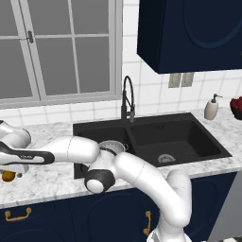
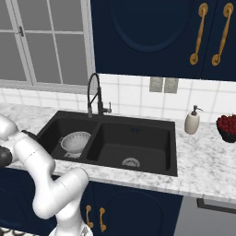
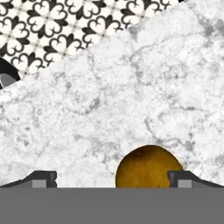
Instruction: Put the colander in the sink, put the pear in the colander, and turn on the sink faucet and pour water over the colander.
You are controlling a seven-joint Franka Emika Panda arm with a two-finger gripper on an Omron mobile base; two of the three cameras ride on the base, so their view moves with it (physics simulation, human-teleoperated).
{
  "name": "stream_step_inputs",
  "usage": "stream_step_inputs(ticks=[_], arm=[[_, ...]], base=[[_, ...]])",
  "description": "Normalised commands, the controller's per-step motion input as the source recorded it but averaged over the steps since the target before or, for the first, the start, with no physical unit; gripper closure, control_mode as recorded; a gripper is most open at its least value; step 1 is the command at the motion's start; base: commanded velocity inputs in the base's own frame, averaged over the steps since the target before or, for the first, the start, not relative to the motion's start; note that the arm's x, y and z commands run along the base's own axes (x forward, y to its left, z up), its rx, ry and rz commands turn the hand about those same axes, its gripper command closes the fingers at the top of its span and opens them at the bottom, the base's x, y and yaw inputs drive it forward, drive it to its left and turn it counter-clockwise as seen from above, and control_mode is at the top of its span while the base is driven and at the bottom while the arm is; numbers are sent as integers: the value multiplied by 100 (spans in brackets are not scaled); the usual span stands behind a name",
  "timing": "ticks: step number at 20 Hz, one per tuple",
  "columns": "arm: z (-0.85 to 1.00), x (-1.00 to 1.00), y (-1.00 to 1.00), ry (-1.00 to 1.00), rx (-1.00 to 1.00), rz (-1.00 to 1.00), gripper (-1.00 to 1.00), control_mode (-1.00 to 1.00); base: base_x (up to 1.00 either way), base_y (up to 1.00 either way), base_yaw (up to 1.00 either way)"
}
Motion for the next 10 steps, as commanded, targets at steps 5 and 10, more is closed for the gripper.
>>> stream_step_inputs(ticks=[5,10], arm=[[-50,7,-2,-7,3,7,-100,-100],[-44,42,11,-10,13,10,-100,-100]], base=[[0,0,0],[0,0,0]])
